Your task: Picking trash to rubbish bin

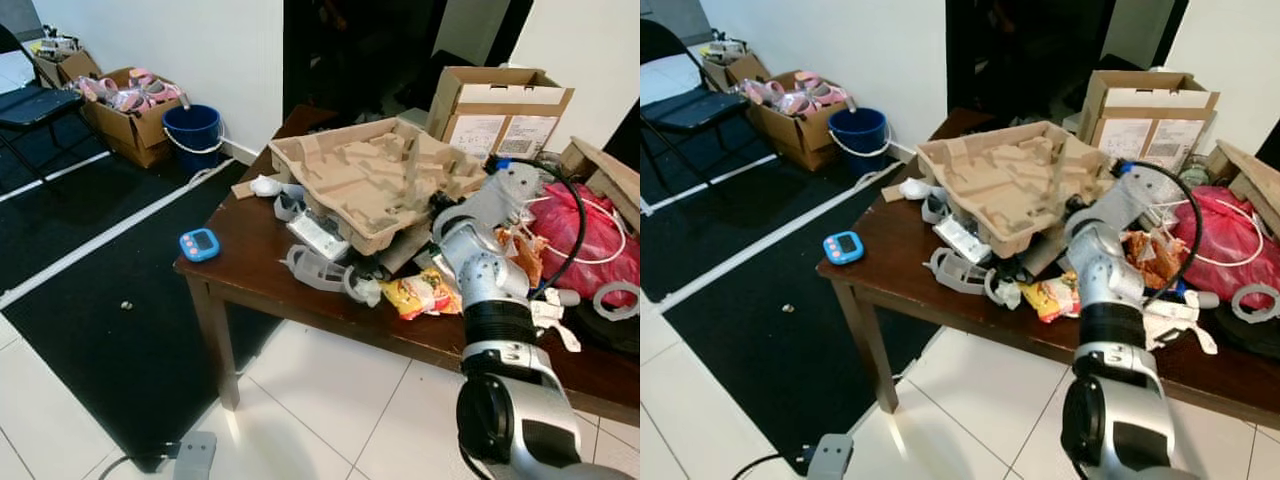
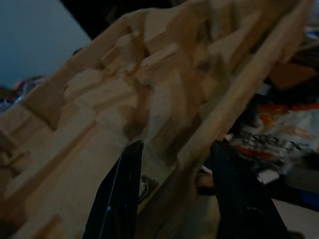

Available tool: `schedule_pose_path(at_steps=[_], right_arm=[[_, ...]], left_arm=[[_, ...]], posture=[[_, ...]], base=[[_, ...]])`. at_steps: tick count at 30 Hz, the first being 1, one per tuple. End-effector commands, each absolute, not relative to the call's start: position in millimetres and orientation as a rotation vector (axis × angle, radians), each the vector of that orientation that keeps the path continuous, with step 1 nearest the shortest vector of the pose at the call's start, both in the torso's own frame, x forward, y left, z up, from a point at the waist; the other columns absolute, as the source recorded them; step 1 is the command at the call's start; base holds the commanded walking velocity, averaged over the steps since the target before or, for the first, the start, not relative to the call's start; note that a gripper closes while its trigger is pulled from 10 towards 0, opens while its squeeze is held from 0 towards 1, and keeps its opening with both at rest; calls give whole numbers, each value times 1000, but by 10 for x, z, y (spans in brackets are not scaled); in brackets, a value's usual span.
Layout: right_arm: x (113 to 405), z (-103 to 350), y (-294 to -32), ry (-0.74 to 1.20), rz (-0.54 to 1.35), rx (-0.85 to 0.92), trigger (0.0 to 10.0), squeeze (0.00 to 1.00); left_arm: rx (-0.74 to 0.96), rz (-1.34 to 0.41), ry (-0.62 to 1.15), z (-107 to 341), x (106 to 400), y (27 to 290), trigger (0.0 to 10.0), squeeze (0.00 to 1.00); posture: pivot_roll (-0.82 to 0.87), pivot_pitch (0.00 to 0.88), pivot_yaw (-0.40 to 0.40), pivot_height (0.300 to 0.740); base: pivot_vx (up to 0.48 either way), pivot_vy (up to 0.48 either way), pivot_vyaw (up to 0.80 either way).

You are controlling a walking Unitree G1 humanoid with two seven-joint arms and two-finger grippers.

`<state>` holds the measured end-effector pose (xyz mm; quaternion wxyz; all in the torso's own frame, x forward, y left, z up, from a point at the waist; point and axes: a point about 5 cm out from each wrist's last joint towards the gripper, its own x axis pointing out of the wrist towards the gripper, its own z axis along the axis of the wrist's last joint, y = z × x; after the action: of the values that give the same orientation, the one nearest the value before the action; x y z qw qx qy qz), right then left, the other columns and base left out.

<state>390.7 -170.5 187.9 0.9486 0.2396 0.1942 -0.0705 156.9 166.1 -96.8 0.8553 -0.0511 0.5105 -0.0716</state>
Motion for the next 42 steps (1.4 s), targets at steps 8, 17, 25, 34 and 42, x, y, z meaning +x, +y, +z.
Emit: schedule_pose_path(at_steps=[8, 17, 25, 34, 42], right_arm=[[3960, 1883, -1645, 442, -91, 341, 10000, 0], [3995, 1797, -1652, 495, -83, 296, 10000, 0], [3956, 1645, -1770, 552, -113, 280, 10000, 0], [3934, 1560, -1804, 577, -121, 322, 10000, 1000], [3928, 1523, -1793, 606, -117, 357, 10000, 965]], left_arm=[[-128, -147, 1089, -994, 1519, 1595, 10000, 0], [-133, -145, 1087, -992, 1524, 1591, 10000, 0], [-135, -143, 1087, -993, 1521, 1595, 10000, 0], [-133, -146, 1088, -994, 1518, 1598, 10000, 0], [-134, -146, 1088, -995, 1517, 1589, 10000, 0]], posture=[[-10, 67, -76, 740], [-6, 76, -83, 740], [-8, 83, -87, 740], [-10, 85, -87, 740], [-6, 87, -90, 740]], base=[[0, 0, 0], [0, 0, 0], [0, 0, 0], [0, 0, 0], [0, 0, 0]])
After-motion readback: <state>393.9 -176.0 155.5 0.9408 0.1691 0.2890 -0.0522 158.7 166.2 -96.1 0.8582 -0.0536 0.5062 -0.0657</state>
